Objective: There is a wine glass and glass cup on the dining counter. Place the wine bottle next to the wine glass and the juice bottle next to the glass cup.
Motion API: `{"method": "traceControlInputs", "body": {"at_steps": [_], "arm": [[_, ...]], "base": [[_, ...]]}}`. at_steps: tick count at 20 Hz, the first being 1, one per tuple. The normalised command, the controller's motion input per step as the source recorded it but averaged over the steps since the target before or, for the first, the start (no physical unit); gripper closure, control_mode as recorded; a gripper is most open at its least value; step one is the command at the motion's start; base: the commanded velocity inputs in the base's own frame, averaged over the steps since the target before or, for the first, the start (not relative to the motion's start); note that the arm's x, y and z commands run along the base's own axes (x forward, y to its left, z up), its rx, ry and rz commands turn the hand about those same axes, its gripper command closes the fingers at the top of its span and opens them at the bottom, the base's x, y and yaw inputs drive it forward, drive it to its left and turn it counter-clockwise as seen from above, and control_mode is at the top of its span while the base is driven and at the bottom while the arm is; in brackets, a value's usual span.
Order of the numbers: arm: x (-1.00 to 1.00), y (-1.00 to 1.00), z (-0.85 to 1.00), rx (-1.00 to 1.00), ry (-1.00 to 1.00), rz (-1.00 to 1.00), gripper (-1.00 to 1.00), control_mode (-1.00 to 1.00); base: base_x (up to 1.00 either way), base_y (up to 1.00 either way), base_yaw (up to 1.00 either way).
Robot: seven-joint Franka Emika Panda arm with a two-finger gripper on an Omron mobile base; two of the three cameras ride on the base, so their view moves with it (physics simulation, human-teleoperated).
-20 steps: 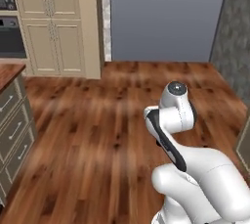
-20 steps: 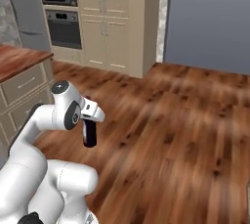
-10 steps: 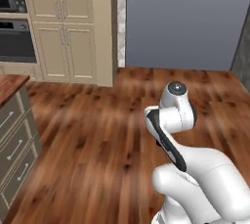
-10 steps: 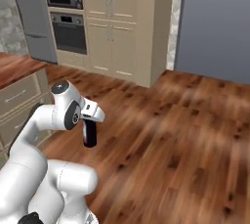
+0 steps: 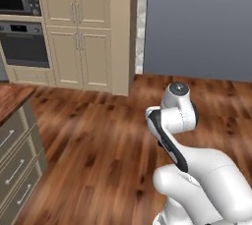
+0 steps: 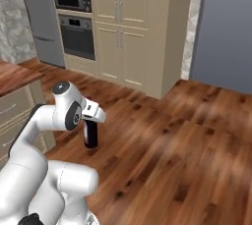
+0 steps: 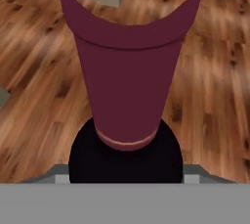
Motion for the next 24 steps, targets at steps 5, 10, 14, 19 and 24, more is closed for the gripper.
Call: {"method": "traceControlInputs", "body": {"at_steps": [5, 10, 14, 19, 24], "arm": [[0.0, 0.0, 0.0, 0.0, 0.0, 0.0, 1.0, 1.0], [0.0, 0.0, 0.0, 0.0, 0.0, 0.0, 1.0, 1.0], [0.0, 0.0, 0.0, 0.0, 0.0, 0.0, 1.0, 1.0], [0.0, 0.0, 0.0, 0.0, 0.0, 0.0, 1.0, 1.0], [0.0, 0.0, 0.0, 0.0, 0.0, 0.0, 1.0, 1.0]], "base": [[0.9, 0.08, 0.25], [0.91, 0.07, 0.23], [0.91, 0.07, 0.23], [0.9, 0.07, 0.24], [0.89, 0.06, 0.25]]}}
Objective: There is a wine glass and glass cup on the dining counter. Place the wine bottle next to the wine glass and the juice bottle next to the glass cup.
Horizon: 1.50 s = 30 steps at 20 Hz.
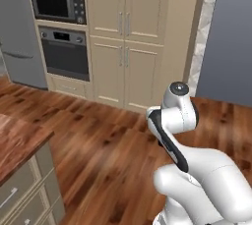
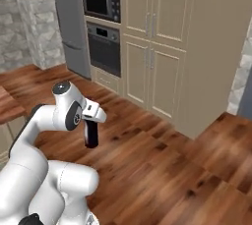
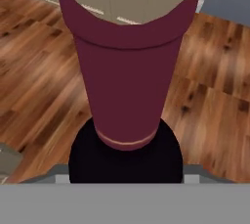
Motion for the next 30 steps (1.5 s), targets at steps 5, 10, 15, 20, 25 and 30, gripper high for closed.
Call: {"method": "traceControlInputs", "body": {"at_steps": [5, 10, 15, 20, 25, 30], "arm": [[0.0, 0.0, 0.0, 0.0, 0.0, 0.0, 1.0, 1.0], [0.0, 0.0, 0.0, 0.0, 0.0, 0.0, 1.0, 1.0], [0.0, 0.0, 0.0, 0.0, 0.0, 0.0, 1.0, 1.0], [0.0, 0.0, 0.0, 0.0, 0.0, 0.0, 1.0, 1.0], [0.0, 0.0, 0.0, 0.0, 0.0, 0.0, 1.0, 1.0], [0.0, 0.0, 0.0, 0.0, 0.0, 0.0, 1.0, 1.0]], "base": [[0.89, 0.06, 0.27], [0.84, 0.02, 0.34], [0.79, 0.0, 0.41], [0.8, 0.0, 0.4], [0.81, 0.0, 0.37], [0.81, 0.0, 0.36]]}}
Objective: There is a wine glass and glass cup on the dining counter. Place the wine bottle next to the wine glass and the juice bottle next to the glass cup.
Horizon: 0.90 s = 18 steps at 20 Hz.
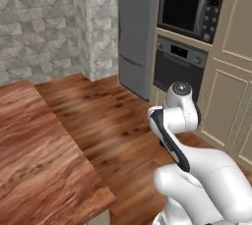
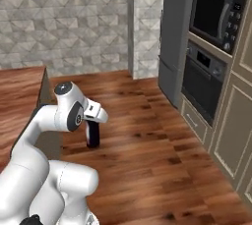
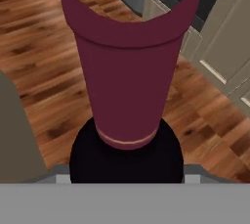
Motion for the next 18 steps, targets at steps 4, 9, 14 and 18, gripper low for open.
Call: {"method": "traceControlInputs", "body": {"at_steps": [4, 9, 14, 18], "arm": [[0.0, 0.0, 0.0, 0.0, 0.0, 0.0, 1.0, 1.0], [0.0, 0.0, 0.0, 0.0, 0.0, 0.0, 1.0, 1.0], [0.0, 0.0, 0.0, 0.0, 0.0, 0.0, 1.0, 1.0], [0.0, 0.0, 0.0, 0.0, 0.0, 0.0, 1.0, 1.0]], "base": [[0.81, -0.08, 0.21], [0.8, -0.18, 0.01], [0.71, -0.15, -0.01], [0.73, -0.12, -0.01]]}}
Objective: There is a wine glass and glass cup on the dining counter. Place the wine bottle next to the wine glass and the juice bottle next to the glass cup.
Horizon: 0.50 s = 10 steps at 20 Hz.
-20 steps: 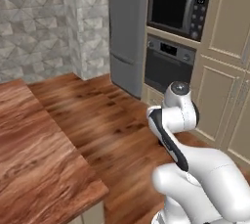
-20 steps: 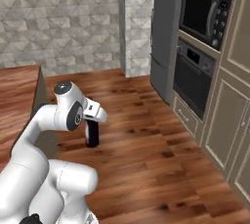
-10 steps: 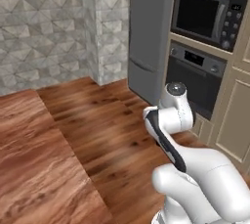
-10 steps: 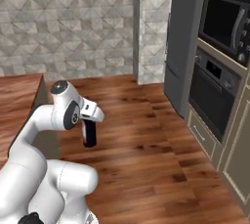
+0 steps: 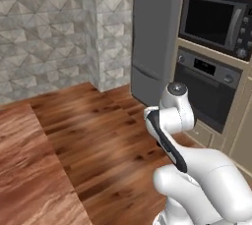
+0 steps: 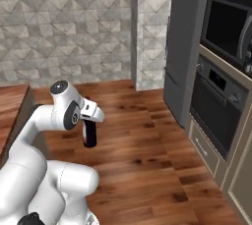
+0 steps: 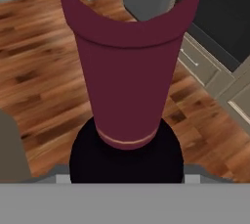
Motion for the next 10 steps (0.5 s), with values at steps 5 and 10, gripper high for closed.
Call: {"method": "traceControlInputs", "body": {"at_steps": [5, 10], "arm": [[0.0, 0.0, 0.0, 0.0, 0.0, 0.0, 1.0, 1.0], [0.0, 0.0, 0.0, 0.0, 0.0, 0.0, 1.0, 1.0]], "base": [[0.77, -0.1, 0.0], [0.8, -0.11, 0.0]]}}
